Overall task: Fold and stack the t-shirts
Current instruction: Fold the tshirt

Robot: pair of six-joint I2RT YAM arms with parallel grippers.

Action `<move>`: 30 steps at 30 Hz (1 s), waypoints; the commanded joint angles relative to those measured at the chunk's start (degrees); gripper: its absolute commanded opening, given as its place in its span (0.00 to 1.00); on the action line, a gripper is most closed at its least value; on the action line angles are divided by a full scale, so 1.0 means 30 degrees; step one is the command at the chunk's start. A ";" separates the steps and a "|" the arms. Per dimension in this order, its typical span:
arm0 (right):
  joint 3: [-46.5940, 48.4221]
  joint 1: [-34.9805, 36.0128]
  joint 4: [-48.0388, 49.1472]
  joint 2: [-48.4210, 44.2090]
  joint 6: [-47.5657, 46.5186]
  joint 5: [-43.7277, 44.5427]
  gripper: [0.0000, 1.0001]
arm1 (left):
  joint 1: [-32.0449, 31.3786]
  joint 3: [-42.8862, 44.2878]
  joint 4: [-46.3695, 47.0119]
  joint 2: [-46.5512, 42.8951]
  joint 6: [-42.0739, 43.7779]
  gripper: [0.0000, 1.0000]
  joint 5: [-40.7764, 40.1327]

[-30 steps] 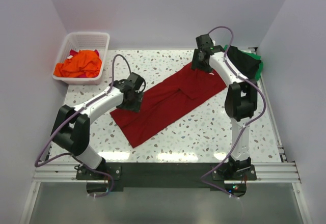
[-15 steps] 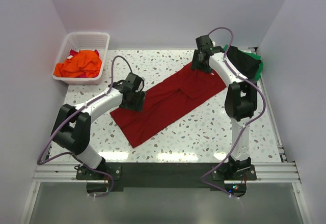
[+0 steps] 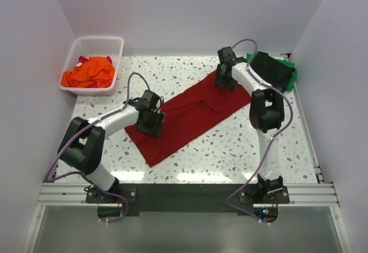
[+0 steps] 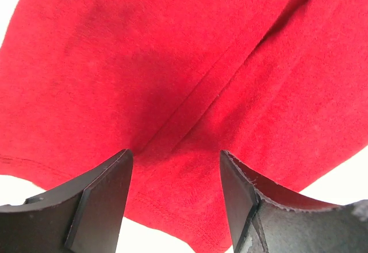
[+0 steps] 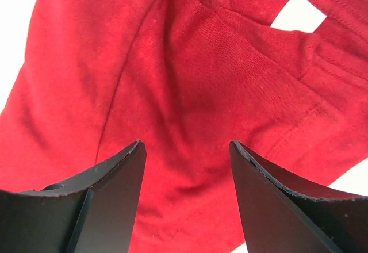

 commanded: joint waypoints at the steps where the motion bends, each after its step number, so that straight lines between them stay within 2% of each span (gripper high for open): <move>1: 0.0815 0.0038 0.0124 0.0670 0.0560 -0.0075 0.65 | 0.0044 -0.0512 0.0718 0.0283 -0.0356 0.67 0.1173; 11: 0.1784 -0.0020 0.0093 0.2166 0.0591 -0.0280 0.64 | -0.0160 -0.1538 0.0836 0.1484 -0.1556 0.66 0.1585; 21: 0.3452 0.0009 -0.0140 0.3953 -0.0084 -0.1392 0.64 | -0.0775 -0.3032 0.0338 -0.0038 -0.2404 0.66 0.2405; 30: 0.5852 -0.0020 -0.0960 0.5445 -0.1168 -0.2300 0.65 | -0.2708 -0.2330 -0.0863 -0.1064 -0.3754 0.67 0.3490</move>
